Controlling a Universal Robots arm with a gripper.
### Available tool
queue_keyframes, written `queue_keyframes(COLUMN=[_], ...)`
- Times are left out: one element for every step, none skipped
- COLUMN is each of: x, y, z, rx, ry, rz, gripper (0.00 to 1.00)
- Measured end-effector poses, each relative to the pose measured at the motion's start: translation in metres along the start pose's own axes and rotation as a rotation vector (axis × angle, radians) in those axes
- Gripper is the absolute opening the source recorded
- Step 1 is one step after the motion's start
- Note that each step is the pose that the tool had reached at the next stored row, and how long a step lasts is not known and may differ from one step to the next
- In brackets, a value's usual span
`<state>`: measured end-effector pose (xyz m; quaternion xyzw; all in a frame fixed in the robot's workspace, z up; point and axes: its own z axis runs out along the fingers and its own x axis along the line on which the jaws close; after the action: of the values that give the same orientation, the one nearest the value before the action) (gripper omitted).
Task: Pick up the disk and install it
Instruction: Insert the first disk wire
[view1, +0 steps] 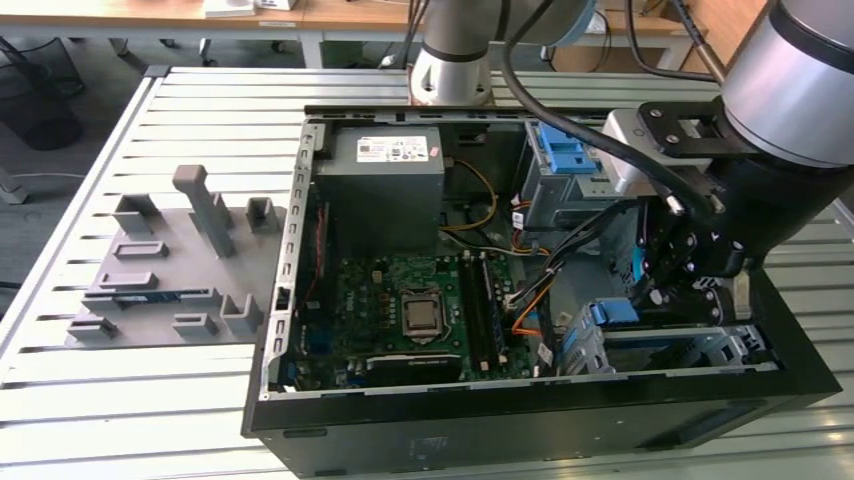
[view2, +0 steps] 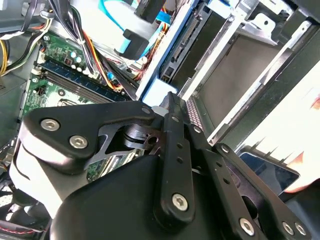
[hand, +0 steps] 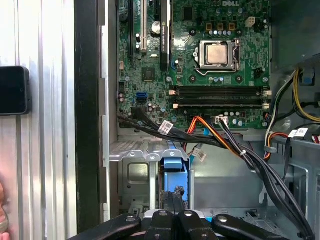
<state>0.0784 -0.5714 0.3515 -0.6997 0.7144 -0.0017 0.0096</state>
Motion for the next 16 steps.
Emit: queue_keyframes(x=[0.0000,0.0000,0.0000,-0.0001,-0.0001,-0.0001,-0.0002,-0.0002,-0.0003,-0.0003,-0.0003,-0.0004,-0.0004,-0.0004,-0.0005,-0.0006], y=[-0.0010,-0.0024,-0.0039,-0.0053,-0.0069,-0.0083,-0.0099,-0.0119,-0.0137,-0.0153,-0.0171,-0.0190,-0.0207,-0.0223,-0.0237,-0.0243], z=[0.0000,0.0001,0.0002,0.0002,0.0002,0.0002,0.0003,0.0004,0.0004,0.0005,0.0006,0.0006,0.0006,0.0007,0.0007,0.0007], rx=[0.0000,0.0000,0.0000,-0.0001,-0.0001,-0.0001,-0.0002,-0.0003,-0.0004,-0.0004,-0.0005,-0.0004,-0.0004,-0.0004,-0.0005,-0.0005], ry=[0.0000,0.0000,-0.0001,-0.0001,-0.0001,0.0000,0.0000,-0.0002,-0.0001,-0.0001,-0.0001,-0.0001,0.0000,0.0000,0.0000,-0.0001], rz=[0.000,0.000,0.000,0.000,0.000,0.000,0.000,0.000,0.000,0.000,0.000,0.000,0.000,0.000,0.000,0.000], gripper=[0.11,0.11,0.11,0.11,0.11,0.11,0.11,0.11,0.11,0.11,0.11,0.11,0.11,0.11,0.11,0.11])
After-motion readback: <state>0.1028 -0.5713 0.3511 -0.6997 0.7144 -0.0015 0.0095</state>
